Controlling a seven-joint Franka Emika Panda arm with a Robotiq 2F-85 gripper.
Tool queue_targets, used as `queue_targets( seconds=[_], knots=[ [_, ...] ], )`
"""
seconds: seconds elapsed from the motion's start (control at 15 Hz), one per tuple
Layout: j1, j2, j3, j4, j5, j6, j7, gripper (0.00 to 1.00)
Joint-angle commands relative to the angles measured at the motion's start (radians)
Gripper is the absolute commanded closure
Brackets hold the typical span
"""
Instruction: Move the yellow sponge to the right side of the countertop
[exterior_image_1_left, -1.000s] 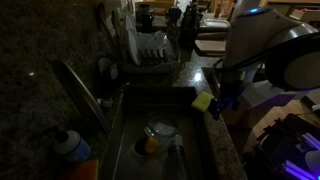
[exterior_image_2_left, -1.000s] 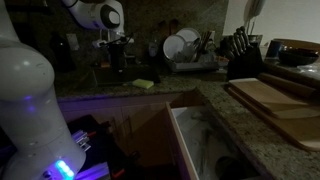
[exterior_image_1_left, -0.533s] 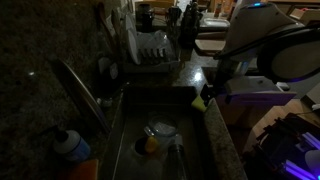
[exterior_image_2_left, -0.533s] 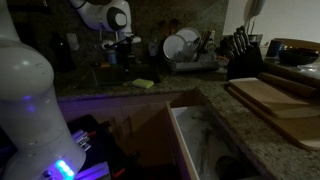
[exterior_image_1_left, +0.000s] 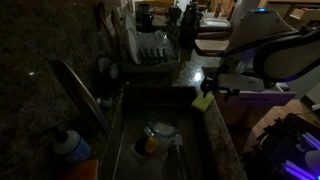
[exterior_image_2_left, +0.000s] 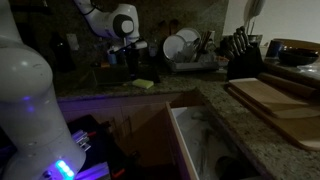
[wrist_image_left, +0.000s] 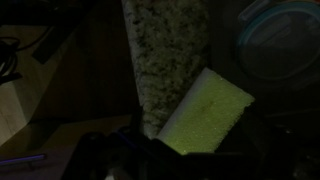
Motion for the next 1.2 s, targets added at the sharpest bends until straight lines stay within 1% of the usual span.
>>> queue_targets(
  seconds=[0.0, 0.13, 0.2, 0.4, 0.47, 0.53, 0.67, 0.73, 0.87, 1.07, 1.13],
  knots=[
    [0.0, 0.047, -0.009, 0.035, 0.088, 0.011, 0.084, 0.0],
    [0.002, 0.071, -0.007, 0.048, 0.122, 0.027, 0.169, 0.0],
    [0.005, 0.087, -0.004, 0.054, 0.098, 0.045, 0.237, 0.0],
    [0.018, 0.129, -0.014, 0.066, 0.028, 0.093, 0.376, 0.0],
    [0.017, 0.082, -0.012, 0.044, 0.067, 0.058, 0.3, 0.0],
    [0.02, 0.098, -0.014, 0.049, 0.049, 0.071, 0.337, 0.0],
    [0.023, 0.114, -0.016, 0.055, 0.042, 0.076, 0.358, 0.0],
    [0.021, 0.144, -0.03, 0.066, 0.01, 0.103, 0.408, 0.0],
    [0.012, 0.195, -0.051, 0.089, 0.022, 0.125, 0.476, 0.0],
    [0.021, 0.247, -0.093, 0.111, -0.002, 0.153, 0.558, 0.0],
    [0.021, 0.193, -0.081, 0.079, 0.02, 0.127, 0.507, 0.0]
  ],
)
